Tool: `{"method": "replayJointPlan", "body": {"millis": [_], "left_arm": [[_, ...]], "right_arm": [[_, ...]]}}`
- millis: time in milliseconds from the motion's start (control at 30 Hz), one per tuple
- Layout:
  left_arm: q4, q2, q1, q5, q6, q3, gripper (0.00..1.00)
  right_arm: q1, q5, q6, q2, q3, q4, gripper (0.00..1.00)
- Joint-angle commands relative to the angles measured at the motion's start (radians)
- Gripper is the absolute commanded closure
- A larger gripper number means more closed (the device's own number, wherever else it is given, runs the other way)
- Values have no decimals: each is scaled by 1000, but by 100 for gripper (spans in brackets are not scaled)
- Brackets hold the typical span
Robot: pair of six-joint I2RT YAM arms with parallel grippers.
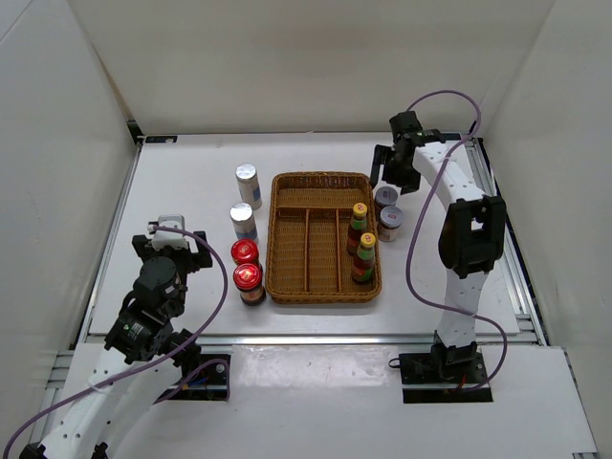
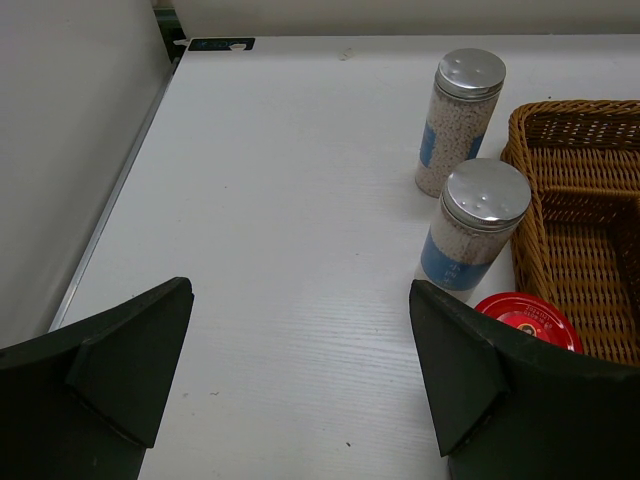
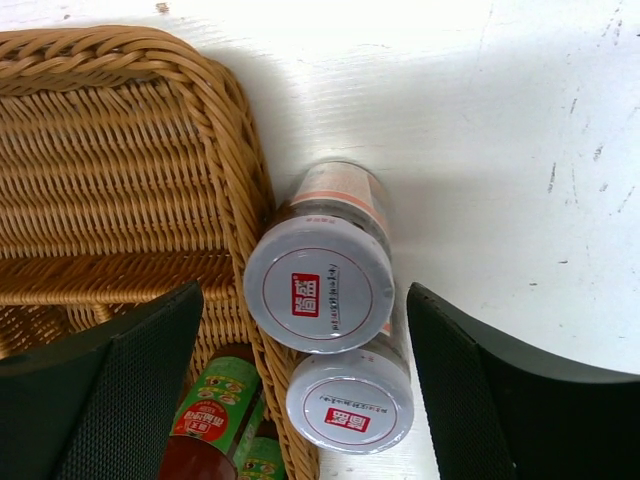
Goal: Organize the condiment bottles
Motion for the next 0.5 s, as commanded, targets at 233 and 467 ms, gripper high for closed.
{"method": "replayJointPlan", "body": {"millis": [233,467], "left_arm": [[12,5,-3,-5,7,-2,0],[12,5,-3,-5,7,-2,0]], "right_arm": [[-26,-15,4,26,10,-8,18],[-26,-33,4,47,-11,-8,20]]}}
